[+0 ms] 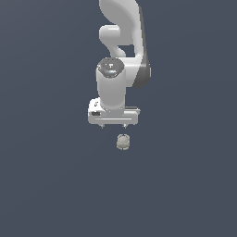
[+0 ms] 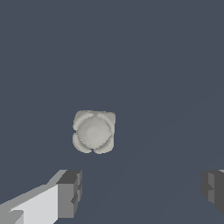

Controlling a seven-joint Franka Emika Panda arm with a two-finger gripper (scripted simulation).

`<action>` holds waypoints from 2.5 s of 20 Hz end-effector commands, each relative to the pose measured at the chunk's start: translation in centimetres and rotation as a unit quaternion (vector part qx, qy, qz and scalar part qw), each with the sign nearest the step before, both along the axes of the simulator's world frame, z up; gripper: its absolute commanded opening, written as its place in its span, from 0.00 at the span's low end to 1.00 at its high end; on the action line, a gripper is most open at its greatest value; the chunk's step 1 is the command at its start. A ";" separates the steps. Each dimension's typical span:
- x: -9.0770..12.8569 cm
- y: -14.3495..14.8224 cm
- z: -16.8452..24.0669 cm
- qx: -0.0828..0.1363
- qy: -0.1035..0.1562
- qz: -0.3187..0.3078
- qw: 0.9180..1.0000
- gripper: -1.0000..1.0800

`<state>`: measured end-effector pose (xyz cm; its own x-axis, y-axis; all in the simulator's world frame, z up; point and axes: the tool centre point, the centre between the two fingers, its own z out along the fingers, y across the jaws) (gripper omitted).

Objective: Pick up the object and move it to a goal position.

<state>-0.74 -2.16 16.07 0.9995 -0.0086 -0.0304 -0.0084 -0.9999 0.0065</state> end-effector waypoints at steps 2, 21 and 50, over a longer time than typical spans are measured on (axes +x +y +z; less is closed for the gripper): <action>0.0 0.0 0.0 0.000 0.000 0.000 1.000 0.96; 0.2 0.9 -1.0 -0.002 0.000 0.021 1.000 0.96; 1.1 4.7 -11.0 0.003 -0.015 -0.032 0.999 0.96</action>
<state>0.41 2.51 5.80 0.9975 -0.0709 -0.0009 -0.0709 -0.9975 0.0002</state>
